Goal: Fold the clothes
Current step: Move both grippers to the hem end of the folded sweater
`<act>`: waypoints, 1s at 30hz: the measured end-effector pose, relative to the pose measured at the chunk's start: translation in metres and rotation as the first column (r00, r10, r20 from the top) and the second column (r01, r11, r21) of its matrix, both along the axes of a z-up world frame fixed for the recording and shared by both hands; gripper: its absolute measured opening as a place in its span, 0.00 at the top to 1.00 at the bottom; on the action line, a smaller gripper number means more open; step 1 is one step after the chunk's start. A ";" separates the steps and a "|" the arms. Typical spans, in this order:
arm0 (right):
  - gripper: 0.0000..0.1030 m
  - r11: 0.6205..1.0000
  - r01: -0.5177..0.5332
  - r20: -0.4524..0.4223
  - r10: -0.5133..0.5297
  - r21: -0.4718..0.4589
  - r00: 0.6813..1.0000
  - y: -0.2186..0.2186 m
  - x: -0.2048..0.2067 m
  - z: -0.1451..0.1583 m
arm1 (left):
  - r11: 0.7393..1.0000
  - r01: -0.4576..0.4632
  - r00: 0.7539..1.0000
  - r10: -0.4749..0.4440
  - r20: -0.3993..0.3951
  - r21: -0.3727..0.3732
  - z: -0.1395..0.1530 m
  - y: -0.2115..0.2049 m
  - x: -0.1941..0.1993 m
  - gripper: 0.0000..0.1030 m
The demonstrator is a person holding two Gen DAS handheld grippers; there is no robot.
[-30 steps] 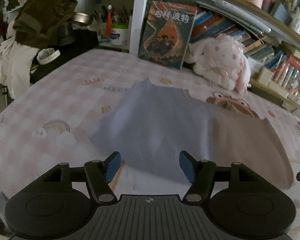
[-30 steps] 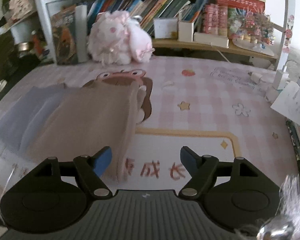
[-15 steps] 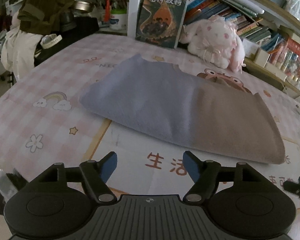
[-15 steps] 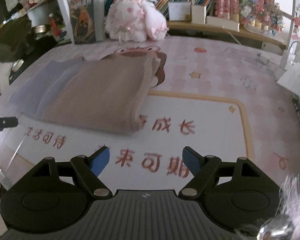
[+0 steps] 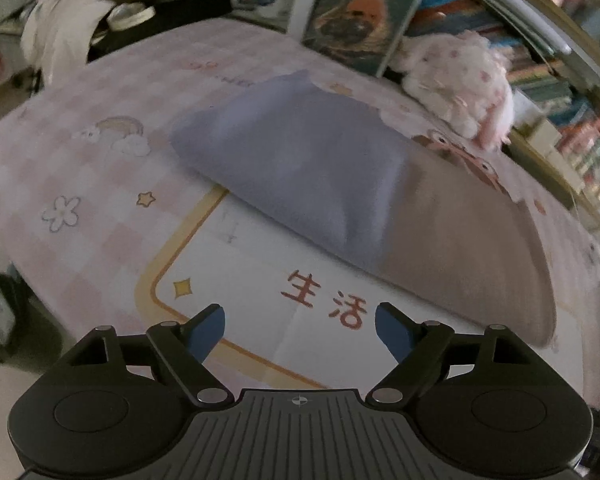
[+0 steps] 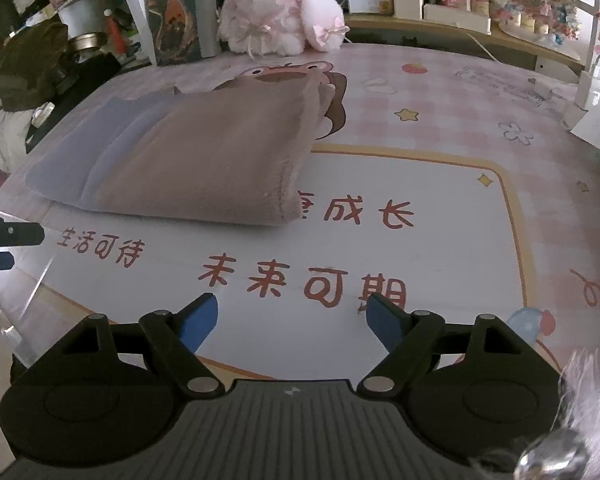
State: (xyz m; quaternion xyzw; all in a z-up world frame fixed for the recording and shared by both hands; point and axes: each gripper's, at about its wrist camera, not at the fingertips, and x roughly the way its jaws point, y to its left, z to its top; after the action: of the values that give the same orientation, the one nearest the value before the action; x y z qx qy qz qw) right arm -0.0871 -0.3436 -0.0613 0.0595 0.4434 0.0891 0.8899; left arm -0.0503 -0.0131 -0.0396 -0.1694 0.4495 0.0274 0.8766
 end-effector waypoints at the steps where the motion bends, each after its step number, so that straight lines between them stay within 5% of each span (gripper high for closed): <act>1: 0.22 1.000 -0.001 -0.002 0.001 0.000 1.000 0.002 0.001 0.000 | 1.000 -0.008 1.000 0.008 -0.001 -0.010 -0.001 0.003 0.003 0.18; 10: 0.20 0.998 0.012 0.002 -0.012 -0.056 1.000 0.012 0.017 0.007 | 0.985 -0.105 0.994 0.097 -0.059 -0.140 -0.019 0.033 0.034 0.18; 18: 0.18 0.993 0.058 0.017 -0.056 -0.099 0.998 0.020 0.031 0.013 | 0.981 -0.069 0.997 0.061 -0.051 -0.179 -0.022 0.047 0.056 0.18; 22: 0.18 0.990 0.085 0.033 -0.082 -0.116 0.996 0.024 0.037 0.018 | 0.950 -0.170 0.986 0.163 -0.045 -0.262 -0.025 0.063 0.063 0.18; 27: 0.18 0.983 0.126 0.053 -0.120 -0.132 0.991 0.026 0.046 0.023 | 0.909 -0.190 0.982 0.182 -0.056 -0.372 -0.030 0.077 0.078 0.12; 30: 0.18 0.977 0.171 0.060 -0.165 -0.124 0.985 0.020 0.054 0.029 | 0.844 -0.239 0.969 0.238 -0.064 -0.479 -0.038 0.089 0.083 0.12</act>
State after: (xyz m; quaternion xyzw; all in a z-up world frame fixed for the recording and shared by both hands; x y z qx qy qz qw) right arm -0.0328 -0.3231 -0.0324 0.0368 0.4194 -0.0137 0.9070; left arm 0.0326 0.0763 -0.0780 -0.4374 0.4184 0.0231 0.7956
